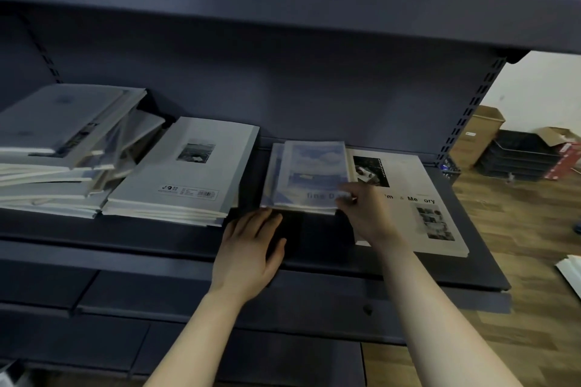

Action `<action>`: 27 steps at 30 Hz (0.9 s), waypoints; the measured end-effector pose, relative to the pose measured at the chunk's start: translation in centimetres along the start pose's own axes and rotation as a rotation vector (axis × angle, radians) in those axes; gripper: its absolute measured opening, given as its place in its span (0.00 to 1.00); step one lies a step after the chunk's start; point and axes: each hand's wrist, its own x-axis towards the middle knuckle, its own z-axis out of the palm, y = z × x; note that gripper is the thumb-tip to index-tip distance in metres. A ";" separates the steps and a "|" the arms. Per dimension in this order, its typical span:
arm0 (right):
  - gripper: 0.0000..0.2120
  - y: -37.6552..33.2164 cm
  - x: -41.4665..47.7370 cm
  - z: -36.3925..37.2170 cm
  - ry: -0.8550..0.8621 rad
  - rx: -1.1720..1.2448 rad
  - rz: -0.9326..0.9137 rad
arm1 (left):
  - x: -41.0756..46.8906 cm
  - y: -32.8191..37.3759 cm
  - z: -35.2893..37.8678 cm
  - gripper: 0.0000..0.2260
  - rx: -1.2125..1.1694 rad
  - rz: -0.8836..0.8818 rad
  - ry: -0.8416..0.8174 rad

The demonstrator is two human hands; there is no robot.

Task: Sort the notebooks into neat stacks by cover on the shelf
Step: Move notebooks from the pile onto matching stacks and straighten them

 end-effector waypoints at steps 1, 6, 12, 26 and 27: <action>0.16 0.1 0.0 0.1 0.002 -0.037 -0.013 | 0.0 0.0 0.1 0.22 0.002 0.000 0.006; 0.16 -0.7 -0.5 0.7 -0.025 -0.088 -0.055 | -0.2 0.0 0.3 0.22 0.007 0.007 0.034; 0.13 -1.2 -0.7 1.9 0.016 -0.199 -0.093 | -0.3 -0.2 0.4 0.21 0.007 0.018 0.065; 0.18 -2.5 -0.7 2.3 0.044 -0.291 0.002 | -0.5 -0.6 0.3 0.20 0.003 0.032 0.028; 0.17 -2.7 -0.7 2.3 0.034 -0.326 0.016 | -0.5 -0.6 0.2 0.20 -0.001 0.036 0.020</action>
